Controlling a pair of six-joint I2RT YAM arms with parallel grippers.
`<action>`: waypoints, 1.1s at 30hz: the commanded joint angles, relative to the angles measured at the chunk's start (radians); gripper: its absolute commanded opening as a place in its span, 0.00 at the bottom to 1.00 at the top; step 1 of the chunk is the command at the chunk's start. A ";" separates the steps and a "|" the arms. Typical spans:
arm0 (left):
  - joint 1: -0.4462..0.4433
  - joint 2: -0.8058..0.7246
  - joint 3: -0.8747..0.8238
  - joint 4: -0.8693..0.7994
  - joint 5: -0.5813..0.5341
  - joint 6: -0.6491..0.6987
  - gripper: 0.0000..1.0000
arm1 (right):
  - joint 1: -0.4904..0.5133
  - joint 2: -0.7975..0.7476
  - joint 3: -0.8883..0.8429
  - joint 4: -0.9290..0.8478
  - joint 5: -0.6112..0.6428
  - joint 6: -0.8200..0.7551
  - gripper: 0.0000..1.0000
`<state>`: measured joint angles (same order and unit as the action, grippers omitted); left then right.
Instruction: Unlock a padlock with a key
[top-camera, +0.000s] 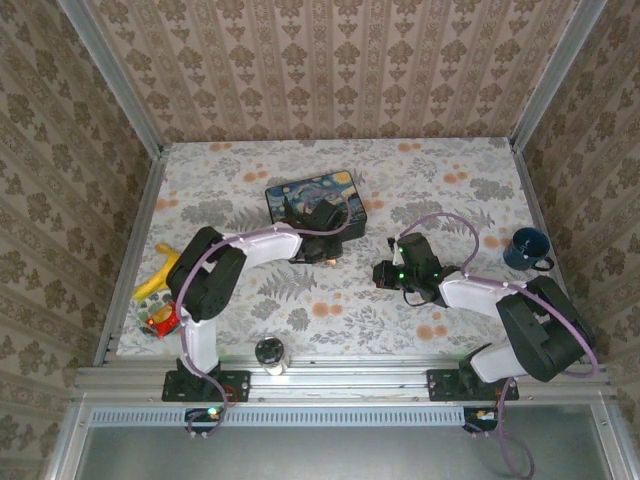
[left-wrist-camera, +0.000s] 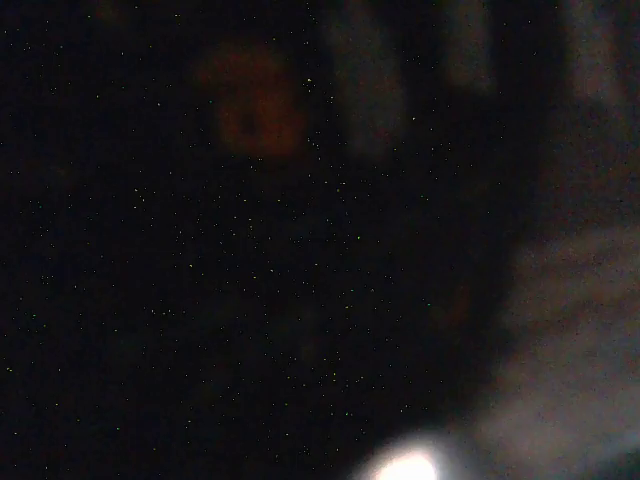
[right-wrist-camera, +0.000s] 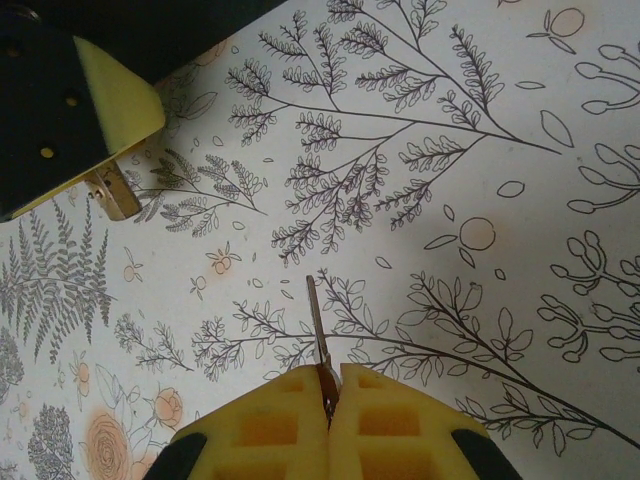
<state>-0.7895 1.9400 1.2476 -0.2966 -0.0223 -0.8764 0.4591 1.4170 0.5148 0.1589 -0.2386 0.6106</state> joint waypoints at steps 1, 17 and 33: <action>-0.031 0.052 0.045 -0.066 -0.029 -0.016 0.36 | 0.007 -0.020 0.010 -0.009 0.026 0.012 0.00; -0.076 0.089 0.096 -0.172 -0.197 0.009 0.57 | 0.003 -0.135 0.009 -0.062 0.061 -0.010 0.00; -0.081 0.035 0.045 -0.283 -0.331 -0.073 0.52 | 0.000 -0.130 0.007 -0.048 0.053 -0.017 0.00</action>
<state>-0.8768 2.0113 1.3376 -0.4862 -0.3157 -0.9249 0.4591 1.3014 0.5152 0.1234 -0.2081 0.6060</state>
